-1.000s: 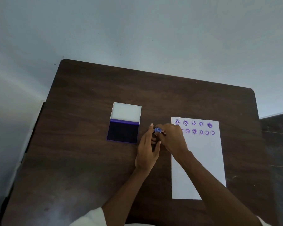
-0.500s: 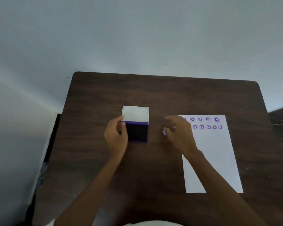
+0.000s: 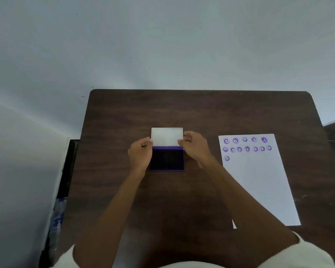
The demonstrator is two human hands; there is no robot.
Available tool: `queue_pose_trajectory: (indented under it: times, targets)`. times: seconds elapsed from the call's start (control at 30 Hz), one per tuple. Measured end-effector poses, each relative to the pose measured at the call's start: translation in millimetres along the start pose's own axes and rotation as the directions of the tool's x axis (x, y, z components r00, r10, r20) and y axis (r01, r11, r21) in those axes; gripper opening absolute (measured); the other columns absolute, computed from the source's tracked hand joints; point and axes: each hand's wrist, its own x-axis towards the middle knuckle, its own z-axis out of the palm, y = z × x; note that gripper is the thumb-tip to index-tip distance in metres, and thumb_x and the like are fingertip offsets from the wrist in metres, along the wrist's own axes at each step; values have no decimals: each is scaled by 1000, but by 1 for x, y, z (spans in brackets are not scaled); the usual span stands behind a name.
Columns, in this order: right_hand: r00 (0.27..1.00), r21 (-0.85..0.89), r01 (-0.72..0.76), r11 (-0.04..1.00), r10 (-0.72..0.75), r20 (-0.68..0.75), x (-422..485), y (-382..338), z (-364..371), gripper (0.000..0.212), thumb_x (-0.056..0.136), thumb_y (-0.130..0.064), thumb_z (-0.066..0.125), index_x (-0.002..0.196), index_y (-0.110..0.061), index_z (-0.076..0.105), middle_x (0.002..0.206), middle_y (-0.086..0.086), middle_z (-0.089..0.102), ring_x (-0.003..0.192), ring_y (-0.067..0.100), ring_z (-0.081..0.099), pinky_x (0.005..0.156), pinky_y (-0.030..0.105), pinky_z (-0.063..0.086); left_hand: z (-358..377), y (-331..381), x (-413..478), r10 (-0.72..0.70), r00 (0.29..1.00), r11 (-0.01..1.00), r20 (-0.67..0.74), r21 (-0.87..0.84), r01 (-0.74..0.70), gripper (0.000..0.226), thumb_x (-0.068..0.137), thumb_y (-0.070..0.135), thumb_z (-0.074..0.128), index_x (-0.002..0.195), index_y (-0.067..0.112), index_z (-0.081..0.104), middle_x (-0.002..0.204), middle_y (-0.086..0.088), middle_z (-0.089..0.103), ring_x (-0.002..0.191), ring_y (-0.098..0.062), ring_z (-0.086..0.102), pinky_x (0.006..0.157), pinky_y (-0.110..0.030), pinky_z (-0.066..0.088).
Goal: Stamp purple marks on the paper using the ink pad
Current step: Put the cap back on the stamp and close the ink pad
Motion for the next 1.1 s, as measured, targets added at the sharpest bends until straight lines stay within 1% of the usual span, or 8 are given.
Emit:
queue_pose_trajectory:
  times: [0.13, 0.27, 0.37, 0.47, 0.63, 0.77, 0.9, 1.1]
  targets:
    - [1000, 76, 10, 997, -10, 8, -11, -1, -4, 54, 87, -25, 65, 137, -18, 44, 129, -1, 60, 112, 14, 58, 99, 38, 50, -4, -3, -4, -41, 998, 992, 40, -120, 45, 35, 100, 34, 54, 130, 19, 63, 127, 1, 66, 116, -15, 61, 102, -43, 50]
    - [995, 98, 101, 990, -99, -26, -29, 5, -8, 48, 87, -18, 62, 133, -26, 49, 118, -9, 65, 105, 4, 61, 90, 26, 53, -14, -11, -18, 68, 994, 979, 83, -197, -50, 33, 102, 39, 48, 127, 25, 65, 120, 7, 69, 112, -9, 63, 99, -39, 52]
    - [987, 26, 158, 987, -157, -37, -43, 14, -6, 44, 88, -10, 60, 129, -26, 54, 122, -7, 65, 110, 5, 60, 99, 31, 50, -19, -20, -33, 116, 989, 970, 88, -224, -94, 23, 103, 41, 45, 111, 42, 66, 109, 16, 70, 106, -2, 64, 97, -34, 53]
    - [970, -118, 218, 969, -229, -87, -58, 27, -1, 41, 89, -9, 59, 128, -20, 56, 126, -1, 63, 113, 11, 59, 101, 25, 43, -23, -30, -44, 117, 990, 965, 79, -246, -94, 28, 102, 47, 43, 110, 40, 69, 106, 23, 70, 109, 3, 63, 99, -31, 50]
    - [962, -227, 259, 939, -273, -31, -77, 54, 10, 42, 90, -6, 56, 131, -15, 53, 131, 3, 60, 120, 14, 54, 105, 33, 45, -25, -50, -56, 208, 971, 978, 121, -57, -203, 26, 102, 45, 45, 117, 43, 66, 114, 33, 65, 113, 15, 54, 96, -10, 43]
    - [967, -294, 236, 926, -254, -24, -82, 69, 21, 46, 90, -16, 62, 134, -20, 49, 138, -1, 53, 125, 11, 48, 105, 35, 46, -20, -64, -53, 339, 929, 916, 149, 171, -362, 37, 100, 30, 56, 135, 21, 59, 141, 8, 55, 134, -4, 42, 113, -30, 35]
    - [940, -434, 296, 851, -340, -26, -81, 76, 25, 45, 94, -21, 56, 137, -20, 47, 141, -2, 50, 128, 9, 44, 107, 23, 35, -17, -76, -51, 407, 898, 855, 166, 277, -439, 44, 96, 22, 62, 139, 19, 54, 145, 8, 52, 137, -8, 40, 112, -30, 35]
    - [910, -546, 358, 758, -414, 22, -81, 77, 26, 42, 95, -18, 53, 136, -15, 49, 139, 3, 52, 128, 13, 44, 105, 26, 40, -18, -82, -47, 469, 866, 813, 174, 299, -500, 46, 93, 19, 66, 138, 16, 56, 143, 8, 53, 133, -10, 43, 109, -35, 42]
